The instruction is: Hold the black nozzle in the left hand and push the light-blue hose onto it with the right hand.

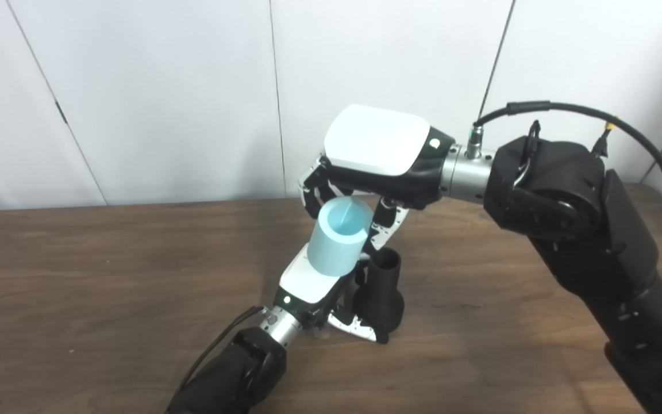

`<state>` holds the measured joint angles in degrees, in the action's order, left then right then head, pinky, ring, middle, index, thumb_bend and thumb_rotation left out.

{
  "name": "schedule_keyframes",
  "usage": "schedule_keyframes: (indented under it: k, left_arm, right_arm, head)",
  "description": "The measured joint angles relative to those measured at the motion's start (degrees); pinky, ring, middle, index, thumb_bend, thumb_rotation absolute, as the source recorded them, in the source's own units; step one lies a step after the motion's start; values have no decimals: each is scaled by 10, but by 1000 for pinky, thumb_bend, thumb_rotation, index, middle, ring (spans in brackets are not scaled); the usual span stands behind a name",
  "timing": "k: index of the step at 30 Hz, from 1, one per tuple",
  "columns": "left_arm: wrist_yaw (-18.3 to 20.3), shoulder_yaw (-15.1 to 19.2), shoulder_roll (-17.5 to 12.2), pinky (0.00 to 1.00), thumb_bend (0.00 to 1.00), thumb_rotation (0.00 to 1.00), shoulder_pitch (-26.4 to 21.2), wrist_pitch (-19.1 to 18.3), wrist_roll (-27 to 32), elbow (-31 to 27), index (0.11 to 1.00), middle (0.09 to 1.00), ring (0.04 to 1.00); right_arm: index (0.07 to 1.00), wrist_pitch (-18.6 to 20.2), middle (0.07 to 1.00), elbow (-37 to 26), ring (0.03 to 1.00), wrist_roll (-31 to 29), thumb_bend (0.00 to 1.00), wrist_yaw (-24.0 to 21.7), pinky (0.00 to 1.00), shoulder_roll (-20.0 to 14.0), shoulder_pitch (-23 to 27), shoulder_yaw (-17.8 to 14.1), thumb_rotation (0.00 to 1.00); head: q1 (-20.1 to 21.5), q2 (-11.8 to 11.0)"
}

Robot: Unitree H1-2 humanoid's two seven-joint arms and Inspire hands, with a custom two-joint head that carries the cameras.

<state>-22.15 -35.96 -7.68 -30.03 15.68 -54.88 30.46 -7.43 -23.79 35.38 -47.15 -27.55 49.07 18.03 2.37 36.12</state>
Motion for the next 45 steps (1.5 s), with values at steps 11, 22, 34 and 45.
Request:
schedule_keyframes:
  k: [11, 22, 34, 45]
  left_arm:
    - [66, 15, -18, 707, 522, 0, 42, -22, 23, -67, 513, 450, 527]
    - [73, 14, -30, 703, 523, 0, 55, -38, 25, -89, 509, 460, 523]
    - [72, 14, -31, 698, 523, 0, 55, -40, 25, -88, 508, 458, 526]
    - [72, 14, -31, 703, 523, 0, 55, -41, 25, -88, 510, 459, 534]
  right_arm:
    - [508, -1, 409, 19, 411, -4, 515, 3, 478, -7, 0, -17, 0]
    - [511, 6, 446, 21, 369, -22, 515, 0, 133, -10, 0, -26, 0]
    - [509, 48, 449, -5, 368, -4, 515, -26, 113, -11, -1, -26, 0]
    - [513, 45, 447, -5, 368, -33, 515, -69, 134, -51, -1, -14, 0]
  head:
    - [7, -7]
    - [10, -8]
    - [24, -6]
    - [31, -4]
